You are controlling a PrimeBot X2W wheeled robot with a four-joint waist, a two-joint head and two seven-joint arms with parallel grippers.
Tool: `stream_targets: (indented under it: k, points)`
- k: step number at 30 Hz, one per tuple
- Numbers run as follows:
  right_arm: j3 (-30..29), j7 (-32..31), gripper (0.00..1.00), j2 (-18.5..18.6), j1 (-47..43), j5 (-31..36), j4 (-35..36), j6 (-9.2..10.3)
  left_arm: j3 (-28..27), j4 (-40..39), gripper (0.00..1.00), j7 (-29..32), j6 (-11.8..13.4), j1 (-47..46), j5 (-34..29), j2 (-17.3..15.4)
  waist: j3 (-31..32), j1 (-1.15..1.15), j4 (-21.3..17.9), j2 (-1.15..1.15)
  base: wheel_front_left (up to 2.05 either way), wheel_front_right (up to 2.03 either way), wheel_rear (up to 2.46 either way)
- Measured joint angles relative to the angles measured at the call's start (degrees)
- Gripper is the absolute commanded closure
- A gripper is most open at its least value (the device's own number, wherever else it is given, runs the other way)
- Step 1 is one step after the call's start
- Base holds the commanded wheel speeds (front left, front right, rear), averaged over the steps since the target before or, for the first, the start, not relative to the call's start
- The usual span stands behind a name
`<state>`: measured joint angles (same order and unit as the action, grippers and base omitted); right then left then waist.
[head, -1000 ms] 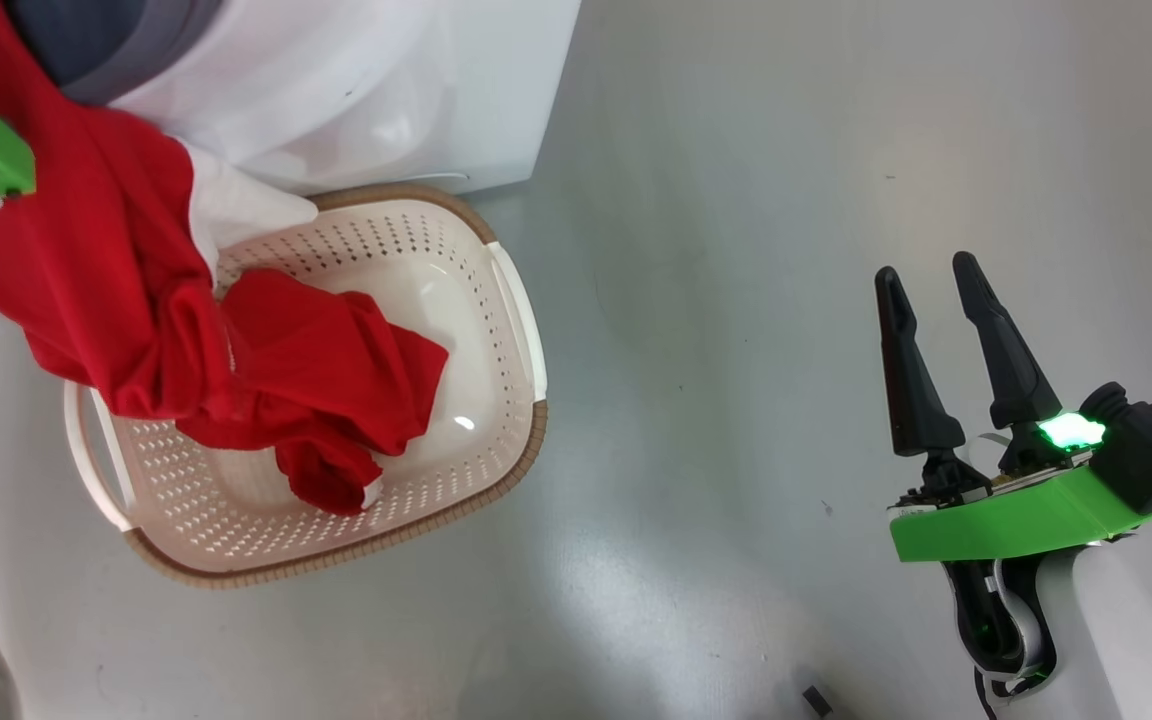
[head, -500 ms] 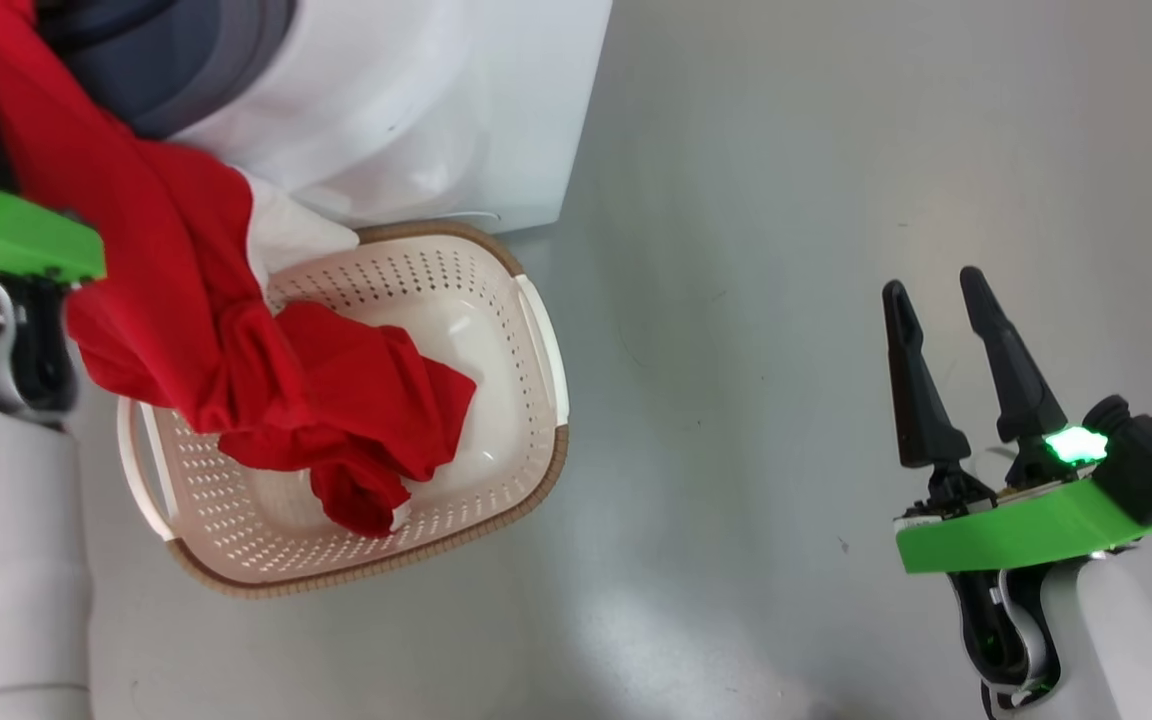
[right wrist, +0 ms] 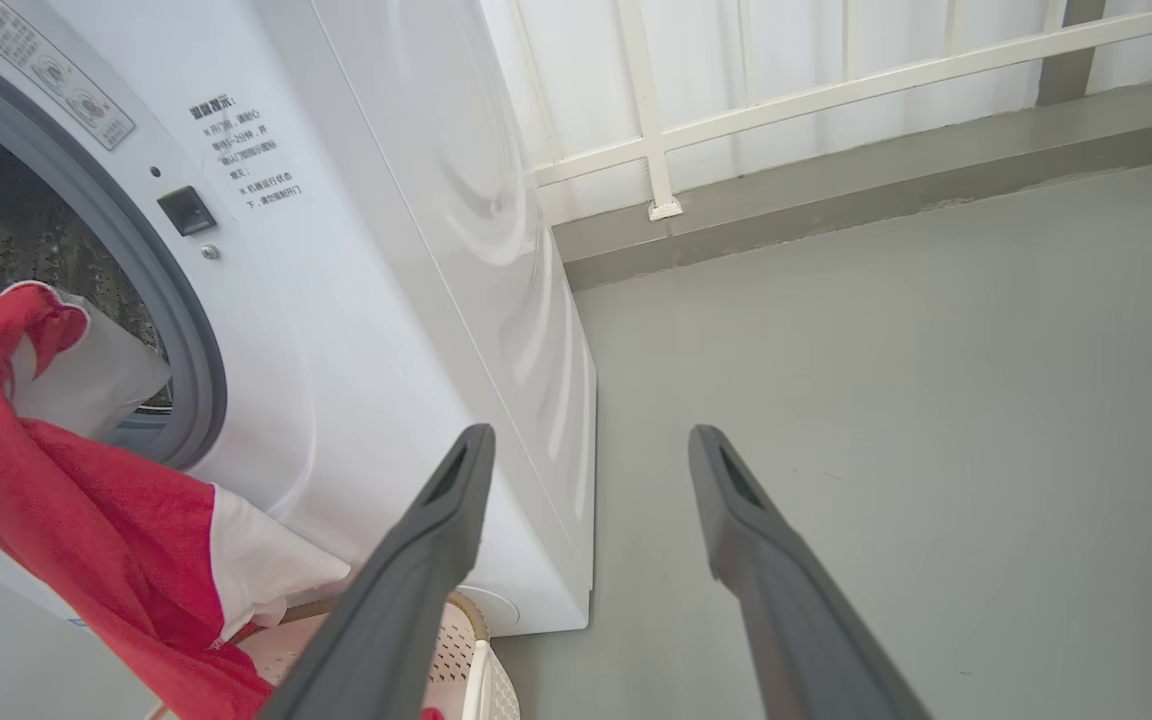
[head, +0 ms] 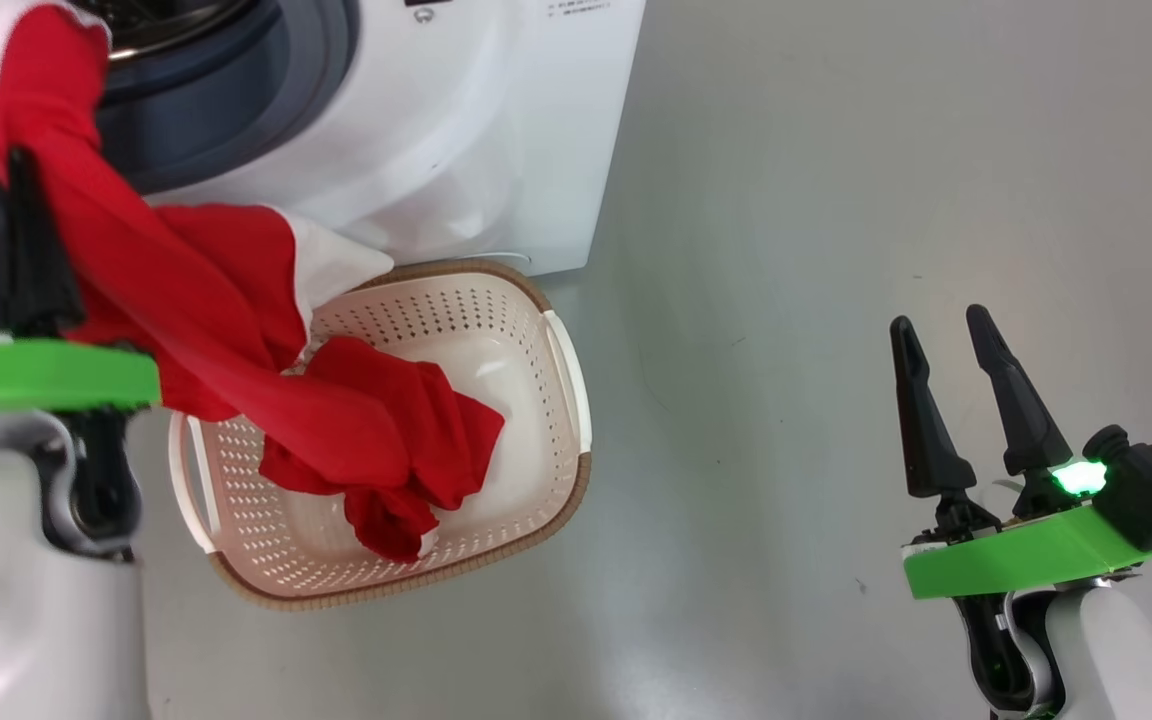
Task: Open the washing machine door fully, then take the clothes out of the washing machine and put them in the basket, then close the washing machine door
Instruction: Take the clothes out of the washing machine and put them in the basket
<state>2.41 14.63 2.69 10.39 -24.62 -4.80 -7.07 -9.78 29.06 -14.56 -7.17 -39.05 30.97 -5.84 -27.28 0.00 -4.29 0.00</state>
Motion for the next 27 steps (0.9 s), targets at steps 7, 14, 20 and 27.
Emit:
stream_targets:
  k: [7, 14, 20, 27]
  points:
    - [-0.3, 0.0, 0.0, 0.0, -1.0, 0.0, 0.0, 0.0, 1.5, -5.7, 1.0, 0.0, 0.0, 7.7, 1.0, 1.2, 0.7, 0.0, 0.7, 0.0, 0.0, 0.0, 0.0]
    - [-0.6, 0.0, 0.0, 0.0, -1.0, 0.0, 0.1, 0.0, 4.1, -6.4, 1.0, 0.0, 0.0, 12.5, 1.4, 2.2, 0.3, 0.0, 1.2, 0.0, 0.0, 0.0, 0.0]
    - [-0.6, 0.0, 0.0, 0.0, -1.0, 0.0, 0.3, 0.0, 7.9, -3.5, 1.0, 0.0, 0.0, 13.3, 2.4, 2.9, -1.2, 0.0, 1.2, 0.0, 0.0, 0.0, 0.0]
    - [-0.4, 0.0, 0.0, 0.0, -0.3, -0.1, 0.5, 0.0, 11.3, 2.5, 1.0, 0.0, 0.0, 13.3, 2.9, 3.0, -3.4, 0.0, 0.5, 0.0, 0.0, 0.0, 0.0]
